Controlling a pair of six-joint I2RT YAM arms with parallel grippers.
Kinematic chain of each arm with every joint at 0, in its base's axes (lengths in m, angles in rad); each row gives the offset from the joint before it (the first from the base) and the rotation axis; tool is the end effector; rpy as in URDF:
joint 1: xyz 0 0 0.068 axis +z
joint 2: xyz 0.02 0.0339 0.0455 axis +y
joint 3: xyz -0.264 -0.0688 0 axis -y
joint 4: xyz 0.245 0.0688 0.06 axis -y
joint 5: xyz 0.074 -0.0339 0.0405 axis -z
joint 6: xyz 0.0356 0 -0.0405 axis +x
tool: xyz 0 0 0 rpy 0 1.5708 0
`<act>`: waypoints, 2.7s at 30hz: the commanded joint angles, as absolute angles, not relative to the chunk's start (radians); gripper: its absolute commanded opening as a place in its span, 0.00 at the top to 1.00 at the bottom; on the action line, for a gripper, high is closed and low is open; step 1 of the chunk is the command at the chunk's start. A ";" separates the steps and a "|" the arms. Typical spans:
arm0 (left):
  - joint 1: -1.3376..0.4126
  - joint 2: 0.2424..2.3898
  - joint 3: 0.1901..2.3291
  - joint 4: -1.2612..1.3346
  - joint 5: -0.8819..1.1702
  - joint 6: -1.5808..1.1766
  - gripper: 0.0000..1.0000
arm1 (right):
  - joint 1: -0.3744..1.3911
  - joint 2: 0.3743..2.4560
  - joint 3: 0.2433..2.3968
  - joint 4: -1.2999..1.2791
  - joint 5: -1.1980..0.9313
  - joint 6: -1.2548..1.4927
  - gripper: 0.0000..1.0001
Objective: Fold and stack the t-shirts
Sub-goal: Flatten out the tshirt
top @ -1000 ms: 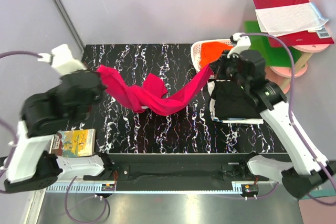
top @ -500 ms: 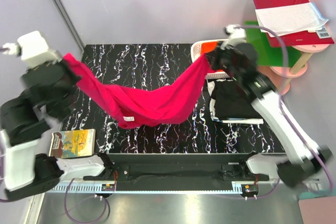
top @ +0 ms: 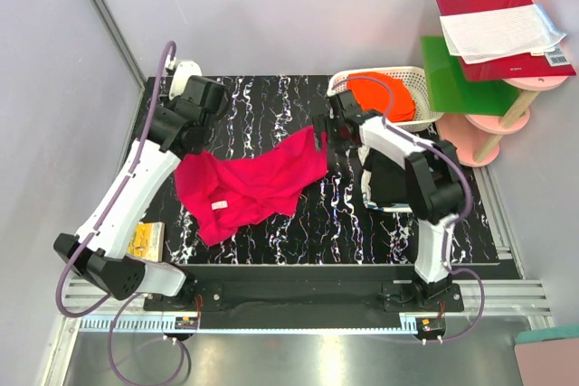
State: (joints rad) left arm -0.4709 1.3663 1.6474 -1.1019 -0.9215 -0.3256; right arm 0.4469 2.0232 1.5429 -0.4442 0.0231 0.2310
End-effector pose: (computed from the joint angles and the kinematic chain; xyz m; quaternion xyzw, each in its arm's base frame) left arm 0.2359 -0.0883 0.4277 -0.1019 0.8431 0.2541 0.4628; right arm 0.4029 0.1922 0.2035 -0.0985 0.9431 0.0952 0.3031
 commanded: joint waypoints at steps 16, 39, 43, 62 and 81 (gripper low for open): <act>-0.411 1.390 1.525 -0.988 -0.818 -0.371 1.00 | 0.797 1.417 0.942 -0.213 -0.103 0.285 0.20; -0.364 1.393 1.451 -0.940 -0.742 -0.351 1.00 | 1.042 1.848 1.097 -0.143 0.387 0.315 0.19; -0.354 1.399 1.447 -0.940 -0.738 -0.347 1.00 | 1.051 1.930 1.167 -0.143 0.350 0.308 0.18; -0.333 1.382 1.549 -0.986 -0.745 -0.336 1.00 | 1.057 1.816 1.379 -0.472 0.710 0.235 1.00; -0.330 0.997 1.798 -1.118 -0.877 -0.357 1.00 | 0.997 1.072 1.406 -0.410 0.888 -0.029 1.00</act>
